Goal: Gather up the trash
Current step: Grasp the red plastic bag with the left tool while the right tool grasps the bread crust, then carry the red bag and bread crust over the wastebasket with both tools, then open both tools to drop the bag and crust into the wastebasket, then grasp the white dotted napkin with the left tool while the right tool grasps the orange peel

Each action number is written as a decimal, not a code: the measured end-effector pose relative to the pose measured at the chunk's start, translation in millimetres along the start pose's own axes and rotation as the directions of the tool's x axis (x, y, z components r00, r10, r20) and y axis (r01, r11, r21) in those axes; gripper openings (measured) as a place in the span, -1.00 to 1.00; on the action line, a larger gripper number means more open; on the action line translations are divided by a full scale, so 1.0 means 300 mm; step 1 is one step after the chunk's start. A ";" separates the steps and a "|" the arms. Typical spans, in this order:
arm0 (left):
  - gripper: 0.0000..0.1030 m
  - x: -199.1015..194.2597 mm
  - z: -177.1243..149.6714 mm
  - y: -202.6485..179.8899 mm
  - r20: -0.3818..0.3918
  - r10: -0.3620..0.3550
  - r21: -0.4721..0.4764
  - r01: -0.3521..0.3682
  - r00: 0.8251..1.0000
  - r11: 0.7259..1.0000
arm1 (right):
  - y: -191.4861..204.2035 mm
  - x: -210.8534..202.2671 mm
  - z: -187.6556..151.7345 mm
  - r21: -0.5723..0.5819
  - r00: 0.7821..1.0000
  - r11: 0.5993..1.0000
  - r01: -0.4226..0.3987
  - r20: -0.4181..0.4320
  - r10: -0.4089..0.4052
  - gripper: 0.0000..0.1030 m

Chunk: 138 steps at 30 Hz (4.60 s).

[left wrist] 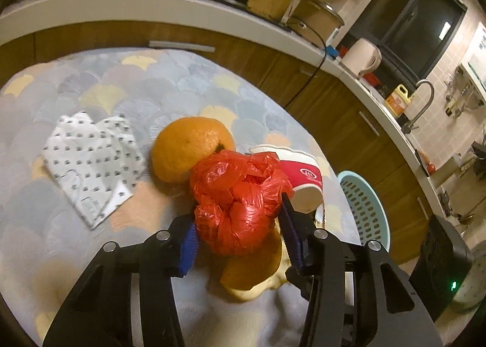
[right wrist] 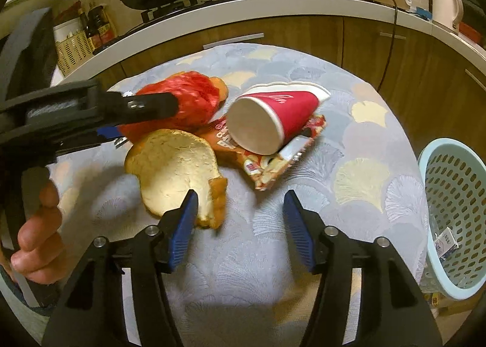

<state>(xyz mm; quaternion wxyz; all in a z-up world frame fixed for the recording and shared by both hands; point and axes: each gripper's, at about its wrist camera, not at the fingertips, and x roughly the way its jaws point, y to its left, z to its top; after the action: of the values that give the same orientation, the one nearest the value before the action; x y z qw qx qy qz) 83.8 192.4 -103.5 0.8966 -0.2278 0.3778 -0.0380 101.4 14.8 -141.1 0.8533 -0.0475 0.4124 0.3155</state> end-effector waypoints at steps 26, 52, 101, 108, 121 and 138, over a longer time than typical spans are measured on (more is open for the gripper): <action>-0.11 -0.179 -0.060 0.236 0.155 -0.141 -0.153 0.164 0.978 0.974 | 0.211 0.087 0.035 -0.147 0.997 0.987 0.061 -0.045 -0.069 -0.17; -0.11 -0.188 0.014 -0.283 0.129 -0.246 0.222 0.213 0.961 0.951 | -0.154 -0.410 0.097 0.082 0.934 0.965 0.249 0.241 -0.262 -0.58; 0.23 0.502 -0.093 -0.845 -0.219 -0.101 0.372 0.179 0.970 0.911 | -0.890 -0.428 -0.136 0.509 0.930 0.793 0.334 -0.042 -0.364 -0.36; 0.23 0.402 -0.065 -0.794 -0.167 -0.118 0.346 0.170 0.979 0.923 | -0.779 -0.470 -0.075 0.451 0.938 0.844 0.290 0.042 -0.344 -0.36; 0.23 0.004 0.030 -0.485 0.101 -0.033 0.219 0.010 0.994 0.976 | -0.399 -0.415 0.066 0.253 0.964 0.956 0.152 0.178 -0.200 -0.36; 0.24 -0.249 0.084 0.190 0.146 0.300 -0.109 -0.286 0.943 0.952 | 0.052 -0.138 0.110 0.033 0.991 0.999 0.009 0.130 -0.013 -0.35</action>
<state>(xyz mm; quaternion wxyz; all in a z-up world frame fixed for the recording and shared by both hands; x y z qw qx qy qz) 42.1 270.9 -63.8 0.9092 -0.2097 0.3352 0.1306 95.3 17.8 -86.2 0.8806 -0.0151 0.3609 0.3065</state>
